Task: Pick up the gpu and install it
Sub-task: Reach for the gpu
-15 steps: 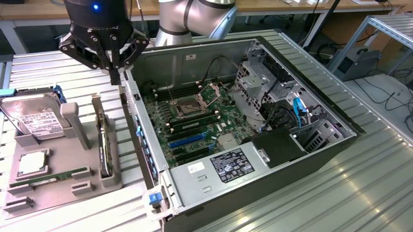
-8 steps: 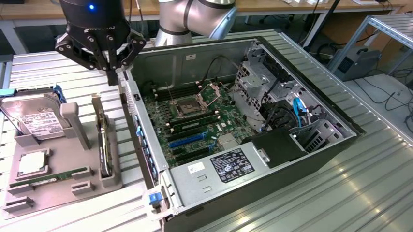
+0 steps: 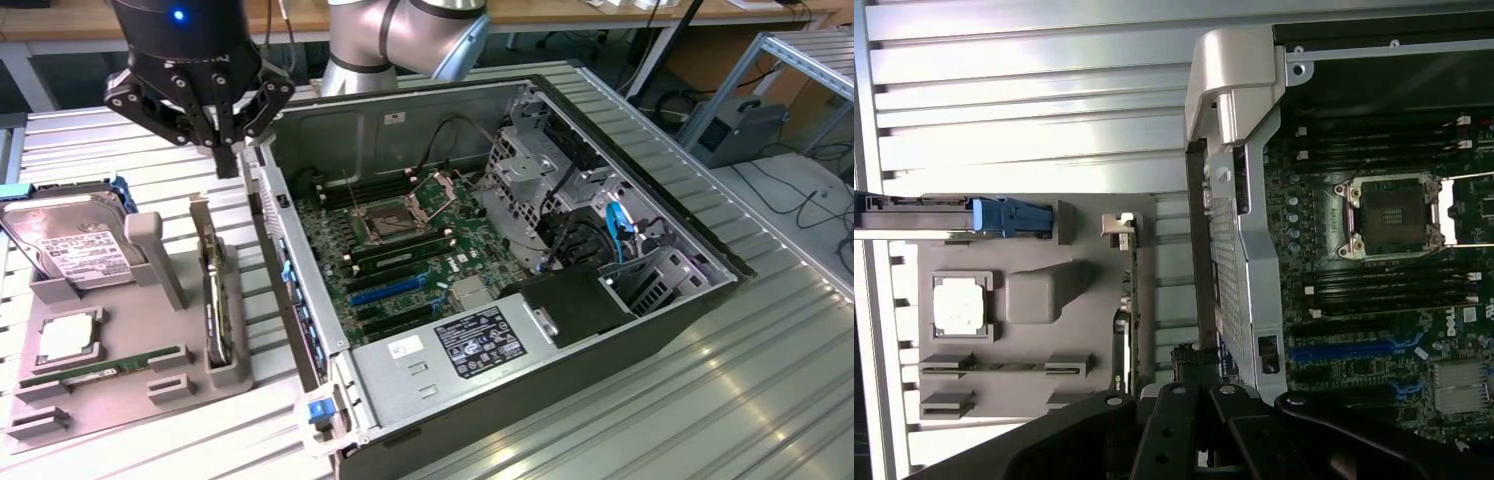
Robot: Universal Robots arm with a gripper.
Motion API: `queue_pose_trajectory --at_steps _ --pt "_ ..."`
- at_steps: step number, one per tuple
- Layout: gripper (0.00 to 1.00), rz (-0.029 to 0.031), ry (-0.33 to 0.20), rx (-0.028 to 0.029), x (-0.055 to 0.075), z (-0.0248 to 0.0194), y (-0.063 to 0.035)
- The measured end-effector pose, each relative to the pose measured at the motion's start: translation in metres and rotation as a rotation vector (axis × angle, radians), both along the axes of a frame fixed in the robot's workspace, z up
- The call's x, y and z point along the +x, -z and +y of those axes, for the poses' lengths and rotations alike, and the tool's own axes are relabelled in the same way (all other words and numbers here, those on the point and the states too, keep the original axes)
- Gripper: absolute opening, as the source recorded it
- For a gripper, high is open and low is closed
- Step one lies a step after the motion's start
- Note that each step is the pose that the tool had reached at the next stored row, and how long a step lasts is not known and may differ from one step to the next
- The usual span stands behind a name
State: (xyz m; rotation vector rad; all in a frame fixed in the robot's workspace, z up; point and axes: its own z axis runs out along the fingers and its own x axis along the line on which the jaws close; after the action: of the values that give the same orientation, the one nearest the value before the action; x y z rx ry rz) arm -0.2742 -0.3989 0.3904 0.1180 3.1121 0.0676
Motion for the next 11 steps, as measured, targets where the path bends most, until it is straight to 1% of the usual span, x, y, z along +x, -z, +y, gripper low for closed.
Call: queue_pose_trajectory --at_steps 11 --pt "0.11 0.0000 0.000 0.0000 -0.0087 0.0000 0.0001"
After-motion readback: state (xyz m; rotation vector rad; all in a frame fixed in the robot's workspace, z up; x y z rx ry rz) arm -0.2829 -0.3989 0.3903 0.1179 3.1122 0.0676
